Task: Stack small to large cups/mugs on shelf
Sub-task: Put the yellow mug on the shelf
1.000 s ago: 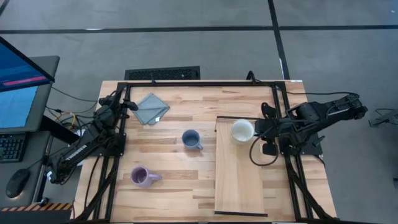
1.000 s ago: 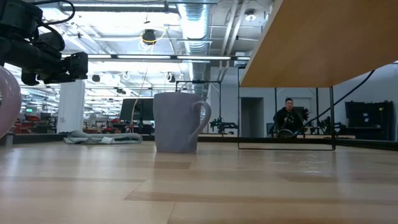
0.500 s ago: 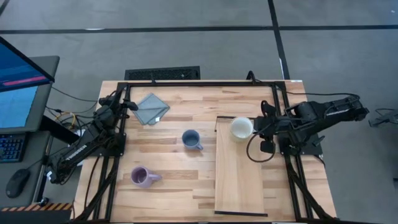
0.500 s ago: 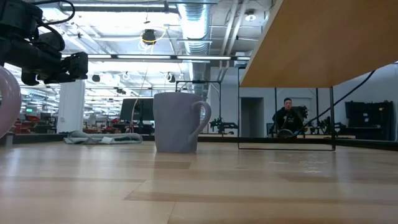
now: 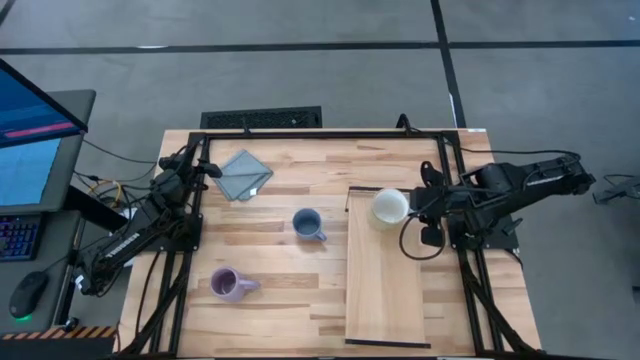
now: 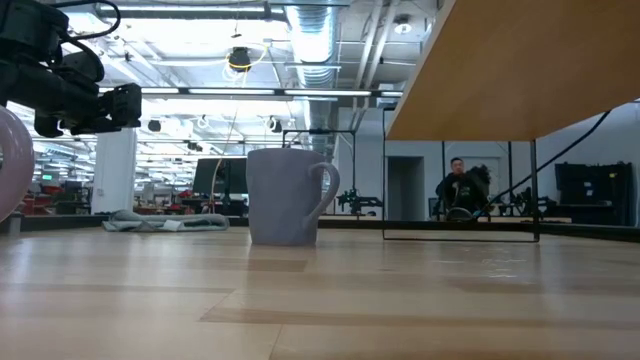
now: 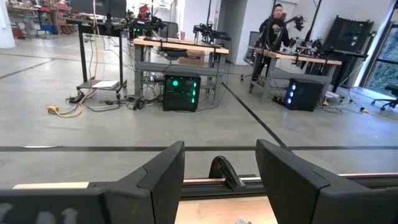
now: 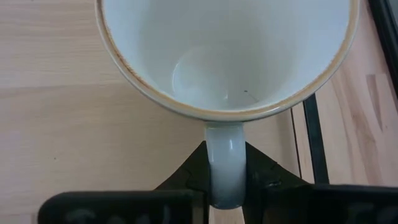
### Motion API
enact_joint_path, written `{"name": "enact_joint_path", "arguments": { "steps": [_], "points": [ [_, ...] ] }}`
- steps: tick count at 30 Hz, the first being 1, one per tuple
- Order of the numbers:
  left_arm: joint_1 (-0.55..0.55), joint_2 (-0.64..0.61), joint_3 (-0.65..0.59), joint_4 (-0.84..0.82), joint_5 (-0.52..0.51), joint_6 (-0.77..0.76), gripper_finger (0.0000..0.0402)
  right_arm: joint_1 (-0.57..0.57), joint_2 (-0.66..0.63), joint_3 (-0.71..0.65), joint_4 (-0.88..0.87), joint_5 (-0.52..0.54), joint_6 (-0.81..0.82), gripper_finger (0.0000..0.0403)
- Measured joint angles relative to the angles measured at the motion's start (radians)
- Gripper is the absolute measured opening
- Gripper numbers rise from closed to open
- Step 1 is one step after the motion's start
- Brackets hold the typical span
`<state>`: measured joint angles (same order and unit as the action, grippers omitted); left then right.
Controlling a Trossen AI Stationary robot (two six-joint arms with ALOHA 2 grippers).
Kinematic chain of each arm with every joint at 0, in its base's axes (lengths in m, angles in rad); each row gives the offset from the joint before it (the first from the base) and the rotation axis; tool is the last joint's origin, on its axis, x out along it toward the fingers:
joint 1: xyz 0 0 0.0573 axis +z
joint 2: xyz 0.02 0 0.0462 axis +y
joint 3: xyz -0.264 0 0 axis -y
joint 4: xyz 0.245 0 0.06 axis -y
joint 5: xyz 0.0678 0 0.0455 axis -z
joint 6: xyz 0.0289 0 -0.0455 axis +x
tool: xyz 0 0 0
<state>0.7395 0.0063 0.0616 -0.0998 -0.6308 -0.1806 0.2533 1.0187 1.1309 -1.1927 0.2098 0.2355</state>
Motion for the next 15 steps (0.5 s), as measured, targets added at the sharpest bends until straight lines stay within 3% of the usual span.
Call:
{"name": "enact_joint_path", "arguments": {
  "steps": [15],
  "points": [
    [0.000,0.000,0.000,0.000,0.000,0.000,0.0189,0.000,0.001,0.000,-0.002,0.000,-0.009,0.0066]
  ]
}}
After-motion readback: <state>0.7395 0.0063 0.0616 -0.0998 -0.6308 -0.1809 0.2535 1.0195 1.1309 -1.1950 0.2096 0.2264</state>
